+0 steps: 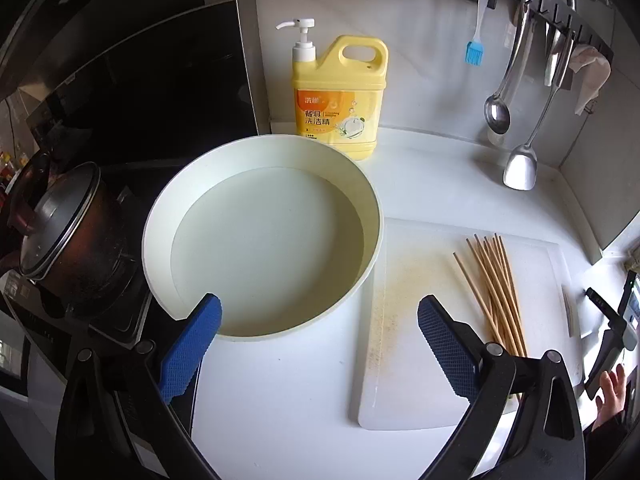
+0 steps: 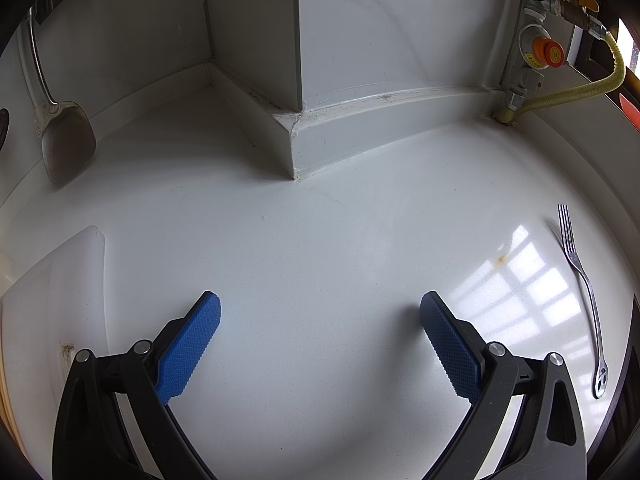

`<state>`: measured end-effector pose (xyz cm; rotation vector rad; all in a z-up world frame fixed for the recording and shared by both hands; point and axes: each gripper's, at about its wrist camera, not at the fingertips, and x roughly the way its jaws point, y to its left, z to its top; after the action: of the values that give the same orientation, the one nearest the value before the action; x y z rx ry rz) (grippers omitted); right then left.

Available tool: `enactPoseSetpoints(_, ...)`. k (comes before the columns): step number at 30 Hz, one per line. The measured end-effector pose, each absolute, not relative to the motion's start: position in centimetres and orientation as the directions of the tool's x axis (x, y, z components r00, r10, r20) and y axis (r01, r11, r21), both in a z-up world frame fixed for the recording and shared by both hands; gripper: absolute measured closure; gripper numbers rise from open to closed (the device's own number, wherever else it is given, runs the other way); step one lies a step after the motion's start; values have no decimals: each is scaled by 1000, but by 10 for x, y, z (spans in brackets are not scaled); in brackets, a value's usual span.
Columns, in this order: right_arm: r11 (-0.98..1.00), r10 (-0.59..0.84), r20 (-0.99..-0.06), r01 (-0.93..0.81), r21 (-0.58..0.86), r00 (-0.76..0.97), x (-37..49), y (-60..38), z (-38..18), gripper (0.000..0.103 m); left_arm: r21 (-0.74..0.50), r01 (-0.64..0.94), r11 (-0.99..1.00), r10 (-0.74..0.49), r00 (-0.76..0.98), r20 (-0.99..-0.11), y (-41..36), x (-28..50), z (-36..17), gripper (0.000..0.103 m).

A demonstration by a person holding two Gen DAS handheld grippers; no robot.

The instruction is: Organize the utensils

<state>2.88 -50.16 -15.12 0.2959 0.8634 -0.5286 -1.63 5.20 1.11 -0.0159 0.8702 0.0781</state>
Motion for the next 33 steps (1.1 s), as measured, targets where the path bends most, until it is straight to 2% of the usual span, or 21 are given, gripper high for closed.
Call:
enactPoseSetpoints(5, 827, -325, -784, 560, 35, 529, 29, -498, -149, 8, 29, -110, 994, 91, 617, -781, 35, -33, 16, 6)
enactPoseSetpoints(16, 840, -305, -797, 542, 33, 521, 29, -498, -148, 9, 64, -66, 996, 91, 610, -787, 24, -46, 17, 6)
enactPoseSetpoints(18, 836, -344, -803, 548, -25, 487, 22, -496, -141, 9, 54, -59, 997, 79, 623, -779, 28, -44, 18, 6)
enactPoseSetpoints(20, 820, -442, -748, 560, -114, 494, 4, -482, -117, 9, 59, -74, 996, 93, 650, -754, 33, -43, 20, 6)
enactPoseSetpoints(22, 835, -470, -695, 529, -152, 543, -16, -457, -83, 9, 53, -111, 992, 114, 671, -733, 40, -42, 22, 6)
enactPoseSetpoints(24, 872, -448, -644, 463, -160, 620, -36, -421, -44, 9, -3, -95, 996, 62, 674, -736, 45, -36, 22, 6)
enactPoseSetpoints(27, 917, -368, -579, 387, -97, 728, -64, -364, 3, 9, -16, -86, 996, 47, 687, -725, 45, -27, 23, 6)
enactPoseSetpoints(31, 973, -105, -637, 211, 93, 763, -60, -303, 27, 9, -28, -49, 998, 13, 685, -728, 37, -14, 25, 6)
enactPoseSetpoints(33, 978, -60, -660, 177, 112, 749, -53, -273, 30, 9, -7, -20, 1000, 8, 669, -743, 30, -9, 22, 6)
